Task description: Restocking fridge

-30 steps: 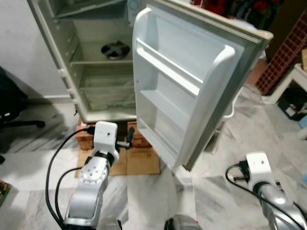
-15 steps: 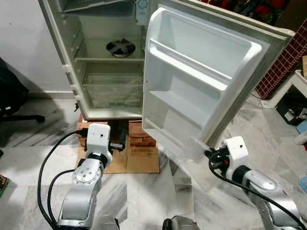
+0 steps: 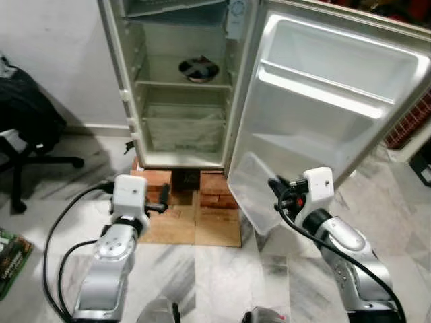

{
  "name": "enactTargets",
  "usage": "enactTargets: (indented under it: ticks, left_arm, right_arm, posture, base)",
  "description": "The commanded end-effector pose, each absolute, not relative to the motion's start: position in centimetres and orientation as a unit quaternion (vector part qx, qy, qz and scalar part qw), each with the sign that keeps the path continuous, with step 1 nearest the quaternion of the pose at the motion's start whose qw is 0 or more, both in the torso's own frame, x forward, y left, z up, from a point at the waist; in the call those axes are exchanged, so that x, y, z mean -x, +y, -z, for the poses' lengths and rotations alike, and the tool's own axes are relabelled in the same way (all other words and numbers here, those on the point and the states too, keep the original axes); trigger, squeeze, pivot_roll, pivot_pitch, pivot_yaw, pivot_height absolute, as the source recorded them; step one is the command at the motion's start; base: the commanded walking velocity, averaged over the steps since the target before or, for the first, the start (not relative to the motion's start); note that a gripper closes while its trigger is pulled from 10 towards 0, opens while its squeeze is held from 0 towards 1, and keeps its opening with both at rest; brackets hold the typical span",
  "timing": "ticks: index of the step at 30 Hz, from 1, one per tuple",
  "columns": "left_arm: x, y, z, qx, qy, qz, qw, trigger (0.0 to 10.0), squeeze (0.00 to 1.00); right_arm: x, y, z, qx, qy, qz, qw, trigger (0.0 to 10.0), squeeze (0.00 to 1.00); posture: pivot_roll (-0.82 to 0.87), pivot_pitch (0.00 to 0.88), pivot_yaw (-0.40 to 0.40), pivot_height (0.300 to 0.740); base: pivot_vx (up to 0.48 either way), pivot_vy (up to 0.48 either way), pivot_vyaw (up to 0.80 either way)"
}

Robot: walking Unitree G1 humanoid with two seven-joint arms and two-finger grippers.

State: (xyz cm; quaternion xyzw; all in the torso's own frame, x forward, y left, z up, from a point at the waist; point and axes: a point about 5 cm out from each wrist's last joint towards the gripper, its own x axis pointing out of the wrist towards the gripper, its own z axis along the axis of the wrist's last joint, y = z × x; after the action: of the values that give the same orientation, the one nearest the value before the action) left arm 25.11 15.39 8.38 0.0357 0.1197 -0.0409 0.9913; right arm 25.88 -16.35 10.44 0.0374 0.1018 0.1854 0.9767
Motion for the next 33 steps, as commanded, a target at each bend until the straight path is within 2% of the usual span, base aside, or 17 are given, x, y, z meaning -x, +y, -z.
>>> enactTargets:
  ticks: [1,19,25,29,33]
  left_arm:
    - [-25.0,14.7,-8.4,-0.032,0.122,0.048,0.991,10.0,0.00]
    - [-25.5,15.2,-8.6,-0.048,0.101,0.017,0.994,10.0,0.00]
    - [-25.6,15.3,-9.4,-0.028,0.076,0.033,0.996,10.0,0.00]
    - [-25.5,15.8,-9.7,-0.012,0.065,0.015,0.998,10.0,0.00]
    - [-25.3,16.3,-9.5,-0.006,0.071,0.001,0.997,10.0,0.00]
  right_arm:
    - [-25.9,-17.1,-10.0,-0.041,0.107,-0.163,0.980,10.0,0.00]
    - [-27.0,-16.1,-10.7,-0.097,0.078,-0.128,0.984,10.0,0.00]
    - [-27.4,-15.8,-10.8,-0.098,0.071,-0.122,0.985,10.0,0.00]
    - [-27.6,-15.4,-11.1,-0.089,0.061,-0.129,0.986,10.0,0.00]
    - [-27.8,-14.8,-11.3,-0.089,0.052,-0.138,0.985,10.0,0.00]
  posture:
    - [0.02,0.077,-0.041,0.740]
    - [0.02,0.061,-0.035,0.740]
    - [0.03,0.060,-0.035,0.740]
    - [0.03,0.060,-0.037,0.740]
    - [0.04,0.062,-0.039,0.740]
  base:
    - [0.000,0.480,0.00]
    - [0.000,0.480,0.00]
    - [0.000,0.000,0.00]
    - [0.000,0.000,0.00]
    - [0.333,0.000,0.00]
